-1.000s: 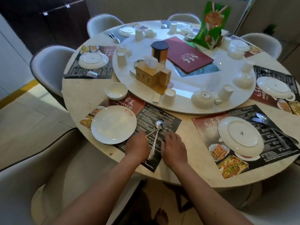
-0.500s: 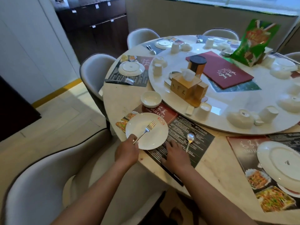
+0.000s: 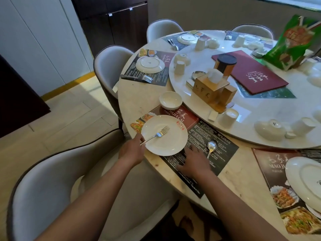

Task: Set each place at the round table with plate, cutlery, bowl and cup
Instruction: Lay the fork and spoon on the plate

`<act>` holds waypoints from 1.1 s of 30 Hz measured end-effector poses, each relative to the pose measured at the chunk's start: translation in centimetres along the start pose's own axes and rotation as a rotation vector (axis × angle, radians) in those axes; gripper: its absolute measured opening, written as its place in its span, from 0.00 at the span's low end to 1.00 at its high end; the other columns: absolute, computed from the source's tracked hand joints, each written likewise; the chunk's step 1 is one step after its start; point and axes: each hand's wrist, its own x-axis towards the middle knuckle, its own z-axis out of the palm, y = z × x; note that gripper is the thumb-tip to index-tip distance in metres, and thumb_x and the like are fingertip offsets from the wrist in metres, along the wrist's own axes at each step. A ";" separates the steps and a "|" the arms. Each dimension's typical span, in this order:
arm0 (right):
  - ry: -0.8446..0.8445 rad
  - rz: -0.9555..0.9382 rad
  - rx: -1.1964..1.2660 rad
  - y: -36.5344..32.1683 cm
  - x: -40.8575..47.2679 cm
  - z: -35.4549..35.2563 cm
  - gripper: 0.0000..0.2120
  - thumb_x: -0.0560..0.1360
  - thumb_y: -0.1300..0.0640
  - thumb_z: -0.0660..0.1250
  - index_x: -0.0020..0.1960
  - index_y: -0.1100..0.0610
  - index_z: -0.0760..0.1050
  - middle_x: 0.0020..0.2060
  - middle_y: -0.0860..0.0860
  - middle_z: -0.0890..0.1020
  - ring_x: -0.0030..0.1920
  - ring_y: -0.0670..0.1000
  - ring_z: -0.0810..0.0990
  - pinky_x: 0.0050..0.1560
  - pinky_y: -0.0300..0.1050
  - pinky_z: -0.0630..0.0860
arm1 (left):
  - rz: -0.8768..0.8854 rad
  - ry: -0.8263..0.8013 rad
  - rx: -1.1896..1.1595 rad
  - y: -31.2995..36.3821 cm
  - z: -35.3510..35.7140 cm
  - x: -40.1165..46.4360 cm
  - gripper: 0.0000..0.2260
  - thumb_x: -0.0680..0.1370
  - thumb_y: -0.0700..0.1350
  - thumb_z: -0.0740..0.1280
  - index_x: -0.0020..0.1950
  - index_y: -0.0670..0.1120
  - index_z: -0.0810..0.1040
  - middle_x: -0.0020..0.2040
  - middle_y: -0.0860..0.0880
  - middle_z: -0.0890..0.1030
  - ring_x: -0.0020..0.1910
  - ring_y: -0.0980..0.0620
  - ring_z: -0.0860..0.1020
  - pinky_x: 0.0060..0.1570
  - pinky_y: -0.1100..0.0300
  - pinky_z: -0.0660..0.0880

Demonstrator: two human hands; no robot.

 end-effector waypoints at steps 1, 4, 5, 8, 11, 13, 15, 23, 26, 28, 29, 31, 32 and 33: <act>0.000 0.011 -0.002 0.0 0.1 0.0 0.45 0.71 0.36 0.71 0.79 0.49 0.55 0.80 0.54 0.55 0.78 0.60 0.57 0.69 0.61 0.68 | -0.007 0.006 0.000 -0.2 -0.2 0.2 0.04 0.83 0.52 0.61 0.56 0.55 0.69 0.52 0.46 0.81 0.48 0.45 0.78 0.40 0.54 0.74; -0.001 0.031 0.000 -0.1 0.3 -0.2 0.46 0.70 0.35 0.72 0.80 0.49 0.54 0.80 0.54 0.54 0.78 0.61 0.56 0.70 0.62 0.67 | -0.024 0.028 0.006 -0.8 -0.5 0.6 0.06 0.83 0.53 0.61 0.58 0.54 0.71 0.53 0.46 0.81 0.47 0.46 0.76 0.41 0.54 0.72; -0.003 0.034 0.002 -0.1 0.3 -0.2 0.46 0.70 0.36 0.73 0.80 0.49 0.55 0.80 0.54 0.54 0.78 0.61 0.56 0.70 0.62 0.67 | -0.017 0.032 0.007 -1.0 -0.5 0.8 0.06 0.83 0.53 0.61 0.58 0.53 0.71 0.53 0.47 0.81 0.47 0.47 0.76 0.41 0.54 0.72; -0.002 0.038 0.001 -0.3 0.4 -0.2 0.46 0.70 0.36 0.73 0.79 0.49 0.56 0.80 0.54 0.55 0.78 0.60 0.57 0.70 0.61 0.68 | -0.003 0.030 0.012 -1.3 -0.6 1.1 0.06 0.83 0.52 0.62 0.58 0.53 0.72 0.53 0.47 0.81 0.47 0.48 0.76 0.41 0.54 0.74; 0.005 0.044 0.004 -0.3 0.3 -0.1 0.46 0.70 0.36 0.74 0.80 0.50 0.56 0.80 0.54 0.55 0.78 0.61 0.56 0.70 0.61 0.67 | 0.005 0.033 0.025 -1.4 -0.4 1.1 0.05 0.83 0.50 0.62 0.58 0.53 0.73 0.53 0.47 0.81 0.50 0.46 0.78 0.45 0.52 0.78; 0.010 0.045 0.009 -0.3 0.3 0.0 0.46 0.70 0.37 0.74 0.79 0.50 0.56 0.80 0.53 0.55 0.78 0.60 0.56 0.70 0.61 0.67 | 0.011 0.037 0.028 -1.3 -0.3 1.0 0.06 0.83 0.49 0.62 0.59 0.52 0.73 0.53 0.47 0.81 0.50 0.46 0.78 0.46 0.51 0.78; 0.010 0.048 0.013 -0.2 0.3 0.0 0.47 0.70 0.37 0.74 0.80 0.50 0.55 0.80 0.53 0.55 0.78 0.60 0.56 0.70 0.62 0.67 | 0.021 0.035 0.033 -1.2 -0.4 1.0 0.06 0.83 0.49 0.62 0.60 0.52 0.72 0.54 0.47 0.80 0.50 0.47 0.78 0.46 0.51 0.79; 0.030 0.043 0.051 -0.1 0.1 0.4 0.46 0.70 0.37 0.73 0.80 0.50 0.55 0.80 0.53 0.54 0.78 0.60 0.56 0.70 0.62 0.68 | 0.025 0.018 0.056 -1.2 -0.6 1.1 0.08 0.82 0.49 0.63 0.61 0.52 0.71 0.55 0.47 0.79 0.50 0.48 0.76 0.46 0.51 0.78; 0.040 0.029 0.066 0.1 -0.2 0.4 0.44 0.71 0.37 0.73 0.79 0.50 0.57 0.80 0.53 0.56 0.78 0.59 0.58 0.69 0.61 0.69 | 0.023 0.072 0.127 -1.0 -0.5 0.4 0.16 0.81 0.53 0.65 0.66 0.51 0.69 0.62 0.44 0.74 0.59 0.45 0.74 0.54 0.49 0.77; 0.103 0.010 0.097 0.3 -0.7 0.5 0.40 0.74 0.39 0.71 0.79 0.50 0.58 0.79 0.53 0.58 0.78 0.58 0.59 0.70 0.60 0.68 | 0.101 0.191 0.217 -0.3 -0.1 -0.3 0.19 0.80 0.53 0.66 0.68 0.50 0.69 0.64 0.43 0.72 0.63 0.45 0.72 0.59 0.50 0.74; 0.156 0.002 0.111 0.6 -1.0 0.5 0.38 0.76 0.40 0.69 0.79 0.50 0.58 0.79 0.53 0.58 0.78 0.57 0.58 0.70 0.60 0.68 | 0.158 0.249 0.237 0.5 0.1 -0.7 0.18 0.80 0.53 0.67 0.68 0.50 0.70 0.63 0.44 0.73 0.62 0.46 0.72 0.59 0.50 0.73; 0.256 -0.008 0.117 1.3 -1.8 0.5 0.34 0.78 0.42 0.66 0.79 0.49 0.57 0.79 0.52 0.58 0.79 0.56 0.56 0.72 0.60 0.66 | 0.264 0.313 0.232 2.6 0.7 -1.7 0.16 0.79 0.53 0.67 0.65 0.51 0.73 0.59 0.46 0.75 0.59 0.47 0.73 0.58 0.50 0.74; 0.293 -0.010 0.116 1.7 -2.1 0.5 0.33 0.79 0.43 0.65 0.79 0.49 0.57 0.79 0.51 0.58 0.79 0.56 0.55 0.72 0.59 0.65 | 0.312 0.320 0.215 3.8 1.1 -2.2 0.15 0.79 0.53 0.67 0.64 0.51 0.75 0.58 0.47 0.76 0.57 0.47 0.74 0.56 0.51 0.73; 0.324 -0.009 0.113 2.2 -2.4 0.5 0.32 0.79 0.43 0.64 0.79 0.49 0.57 0.79 0.51 0.58 0.79 0.56 0.55 0.72 0.58 0.65 | 0.358 0.318 0.196 5.1 1.6 -2.7 0.14 0.79 0.53 0.67 0.63 0.51 0.76 0.57 0.48 0.77 0.57 0.47 0.74 0.55 0.52 0.73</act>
